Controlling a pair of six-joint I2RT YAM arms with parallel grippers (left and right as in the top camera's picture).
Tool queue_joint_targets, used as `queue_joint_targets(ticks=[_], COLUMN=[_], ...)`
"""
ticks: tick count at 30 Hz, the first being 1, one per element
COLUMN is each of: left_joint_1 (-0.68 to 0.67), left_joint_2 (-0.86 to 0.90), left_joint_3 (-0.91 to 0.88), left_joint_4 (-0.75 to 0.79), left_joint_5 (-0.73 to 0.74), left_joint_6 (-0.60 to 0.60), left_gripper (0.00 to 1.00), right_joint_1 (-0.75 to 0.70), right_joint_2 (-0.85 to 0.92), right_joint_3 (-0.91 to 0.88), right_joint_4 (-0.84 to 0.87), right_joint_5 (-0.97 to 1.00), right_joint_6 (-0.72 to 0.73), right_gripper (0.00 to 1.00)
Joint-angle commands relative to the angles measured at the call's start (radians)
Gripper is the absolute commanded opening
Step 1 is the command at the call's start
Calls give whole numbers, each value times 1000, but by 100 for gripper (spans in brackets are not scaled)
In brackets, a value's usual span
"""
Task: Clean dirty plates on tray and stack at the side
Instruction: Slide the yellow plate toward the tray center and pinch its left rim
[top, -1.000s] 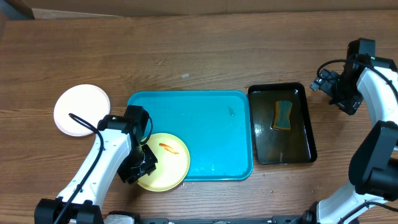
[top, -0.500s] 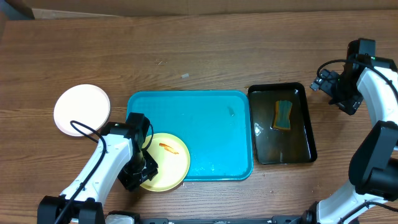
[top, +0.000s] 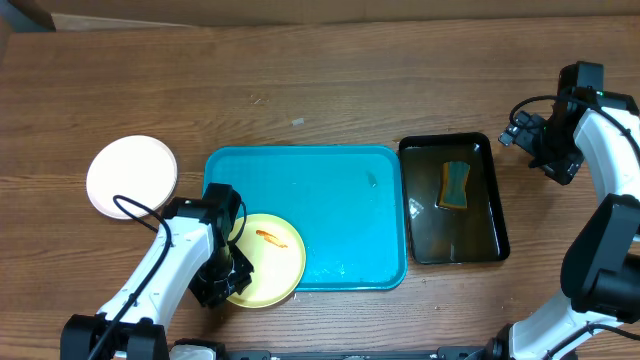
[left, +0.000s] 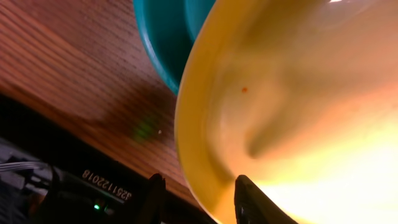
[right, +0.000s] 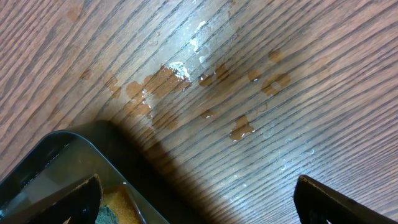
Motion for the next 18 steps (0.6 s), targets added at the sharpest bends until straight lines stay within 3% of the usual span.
queue_joint_targets(ticks=[1,9,14,16,18], left_joint_1=[4,4,4,4,4], left_joint_2=[-15,-15,-15,-15,-15], left_joint_3=[-42,-52,-13,6,16], left_joint_4=[26,82,82,87,111], left_joint_5=[-3,23,22,22,23], left_joint_6=[-21,-14,63,90,125], left_gripper=[40,37,34,27,4], right_joint_1=[-2,-2,-2,-2,-2], right_joint_2=[-6,-6,-6,-6,-6], right_joint_3=[6,6,6,6,6], right_joint_4=[2,2,2,2,2], right_joint_5=[2,2,2,2,2], right_joint_6=[5,6,5,5,5], right_gripper=[100,100,100,100,100])
